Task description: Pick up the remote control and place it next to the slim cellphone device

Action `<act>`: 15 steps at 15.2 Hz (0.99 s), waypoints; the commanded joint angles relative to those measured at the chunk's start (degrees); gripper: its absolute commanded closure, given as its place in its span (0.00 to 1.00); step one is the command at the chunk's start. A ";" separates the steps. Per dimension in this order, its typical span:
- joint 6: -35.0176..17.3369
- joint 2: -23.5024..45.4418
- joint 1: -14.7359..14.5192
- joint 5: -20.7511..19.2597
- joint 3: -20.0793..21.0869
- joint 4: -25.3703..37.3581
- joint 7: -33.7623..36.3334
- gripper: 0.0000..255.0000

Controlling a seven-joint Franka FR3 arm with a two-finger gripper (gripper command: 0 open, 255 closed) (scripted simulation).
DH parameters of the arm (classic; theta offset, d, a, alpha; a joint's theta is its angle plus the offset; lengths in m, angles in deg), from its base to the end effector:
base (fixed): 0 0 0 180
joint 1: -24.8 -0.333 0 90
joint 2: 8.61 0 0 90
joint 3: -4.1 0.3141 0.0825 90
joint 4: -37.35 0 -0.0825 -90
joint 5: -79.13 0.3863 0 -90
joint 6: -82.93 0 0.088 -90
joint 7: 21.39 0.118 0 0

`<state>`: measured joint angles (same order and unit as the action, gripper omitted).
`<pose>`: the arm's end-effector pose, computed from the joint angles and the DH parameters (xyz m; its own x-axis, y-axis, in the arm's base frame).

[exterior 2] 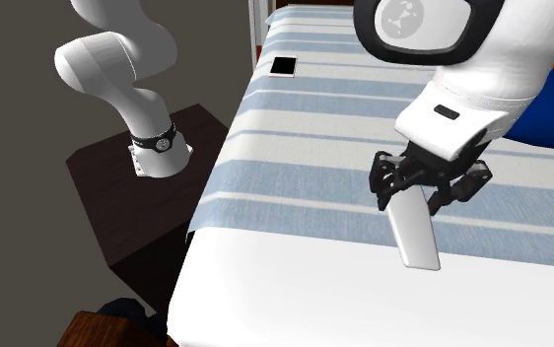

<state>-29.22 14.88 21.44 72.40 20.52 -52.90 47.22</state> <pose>0.6422 0.1976 0.3969 0.6754 -0.7374 -0.0080 -0.7374 -0.6754 0.0077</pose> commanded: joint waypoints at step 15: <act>-8.67 -24.20 -5.34 7.48 6.91 -31.74 10.53 1.00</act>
<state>-37.61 -8.47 16.77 79.50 26.78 -83.63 56.56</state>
